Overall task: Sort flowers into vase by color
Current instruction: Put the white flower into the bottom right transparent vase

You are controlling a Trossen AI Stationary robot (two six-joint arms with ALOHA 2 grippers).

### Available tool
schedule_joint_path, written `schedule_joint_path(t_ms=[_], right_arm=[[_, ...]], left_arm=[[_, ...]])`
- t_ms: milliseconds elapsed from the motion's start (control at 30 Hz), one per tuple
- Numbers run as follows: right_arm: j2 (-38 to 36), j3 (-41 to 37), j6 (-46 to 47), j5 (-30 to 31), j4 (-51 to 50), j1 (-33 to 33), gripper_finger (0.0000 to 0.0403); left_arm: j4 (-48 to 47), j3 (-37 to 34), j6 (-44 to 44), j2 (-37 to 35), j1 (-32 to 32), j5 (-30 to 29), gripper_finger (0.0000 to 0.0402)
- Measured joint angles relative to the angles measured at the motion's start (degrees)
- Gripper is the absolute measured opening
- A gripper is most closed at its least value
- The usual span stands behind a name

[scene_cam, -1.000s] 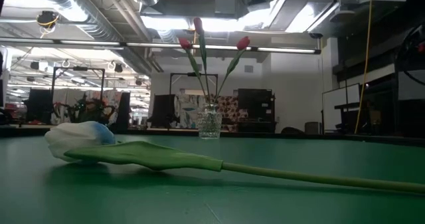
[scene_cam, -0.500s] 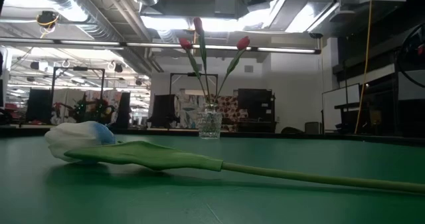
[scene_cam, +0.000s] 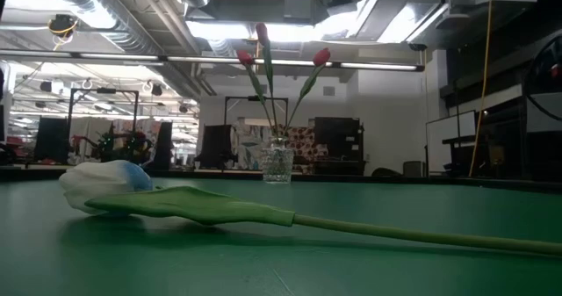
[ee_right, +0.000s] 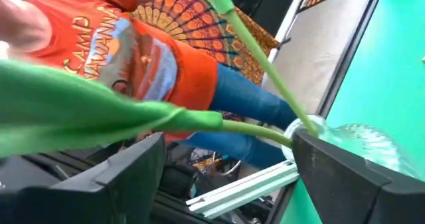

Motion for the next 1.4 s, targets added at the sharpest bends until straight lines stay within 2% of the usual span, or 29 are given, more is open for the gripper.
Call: schedule_joint_path(t_ms=[267, 533, 667, 833, 1000, 1167, 1333, 1400], right_arm=[[-6.26, 0.0, 1.44, 0.39, -4.52, 0.0, 0.0328], [-11.92, 0.01, 7.56, -4.57, -18.83, 0.0, 0.0328], [-13.6, 0.19, 9.17, -1.61, -23.91, 0.0, 0.0328], [-14.61, 0.81, 8.89, 6.71, -26.1, 0.0, 0.0328], [-14.62, 1.79, 9.17, 21.29, -28.65, -0.01, 0.0328], [-15.73, 5.51, 8.62, 29.11, -32.37, 0.0, 0.0328], [-15.83, 8.43, 10.62, 51.15, -40.6, 0.0, 0.0328], [-15.85, 8.86, 10.6, 57.47, -41.33, 0.0, 0.0328]], left_arm=[[0.02, 0.0, -0.02, 0.0, -0.04, 0.02, 0.0294], [0.02, 0.0, 0.02, 0.0, -0.02, 0.02, 0.0294], [0.0, 0.0, 0.19, 0.0, -0.02, 0.02, 0.0294], [0.0, 0.0, 0.67, 0.0, -0.02, 0.02, 0.0294], [0.0, 0.0, 1.66, 0.0, -0.02, 0.02, 0.0294], [-0.02, 0.0, 1.98, 0.0, -0.02, 0.02, 0.0294], [-0.02, 0.0, 2.01, 0.0, -0.02, 0.02, 0.0294], [-0.02, 0.0, 2.01, 0.0, -0.14, 0.02, 0.0294]])
